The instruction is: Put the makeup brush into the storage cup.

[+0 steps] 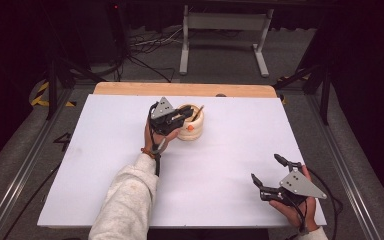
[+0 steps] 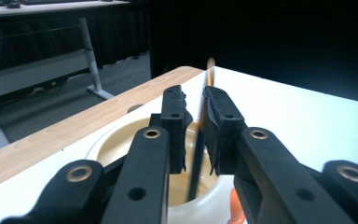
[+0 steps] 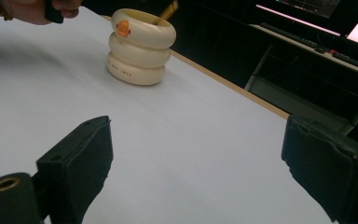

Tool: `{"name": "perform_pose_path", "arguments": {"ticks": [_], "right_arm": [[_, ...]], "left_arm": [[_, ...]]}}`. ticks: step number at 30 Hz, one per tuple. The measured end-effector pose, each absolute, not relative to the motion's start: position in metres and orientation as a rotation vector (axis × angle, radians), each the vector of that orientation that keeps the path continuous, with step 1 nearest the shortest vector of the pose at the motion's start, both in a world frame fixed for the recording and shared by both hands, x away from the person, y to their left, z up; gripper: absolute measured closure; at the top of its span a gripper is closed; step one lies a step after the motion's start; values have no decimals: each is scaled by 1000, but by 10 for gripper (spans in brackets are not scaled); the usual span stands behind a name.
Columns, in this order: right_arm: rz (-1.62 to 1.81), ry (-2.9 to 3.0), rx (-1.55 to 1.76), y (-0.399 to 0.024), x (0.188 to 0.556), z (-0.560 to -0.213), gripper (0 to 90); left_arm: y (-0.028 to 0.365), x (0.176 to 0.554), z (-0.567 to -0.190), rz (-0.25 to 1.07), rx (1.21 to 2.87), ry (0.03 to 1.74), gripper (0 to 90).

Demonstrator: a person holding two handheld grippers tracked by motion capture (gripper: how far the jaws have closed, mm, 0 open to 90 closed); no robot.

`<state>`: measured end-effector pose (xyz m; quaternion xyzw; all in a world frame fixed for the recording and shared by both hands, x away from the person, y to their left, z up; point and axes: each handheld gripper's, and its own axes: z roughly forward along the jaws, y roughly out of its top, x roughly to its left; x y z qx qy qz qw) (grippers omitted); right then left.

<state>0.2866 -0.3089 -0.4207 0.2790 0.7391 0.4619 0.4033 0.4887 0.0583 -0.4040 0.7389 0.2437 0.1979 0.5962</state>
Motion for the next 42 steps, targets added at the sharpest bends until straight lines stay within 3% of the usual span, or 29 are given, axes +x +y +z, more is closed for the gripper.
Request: {"name": "perform_pose_path", "arguments": {"ticks": [14, 27, 28, 42], "right_arm": [[1162, 1868, 705, -308, 286, -421, 97], [1159, 1870, 703, -308, 286, -421, 97], [1160, 1870, 703, -308, 286, -421, 97], [1154, 1877, 701, -307, 286, -421, 97]], "left_arm": [[69, 478, -387, 541, 1739, 540, 579], [76, 467, -375, 628, 1759, 552, 313], [76, 465, -374, 643, 1769, 553, 259], [84, 457, -369, 652, 1758, 529, 123]]}}
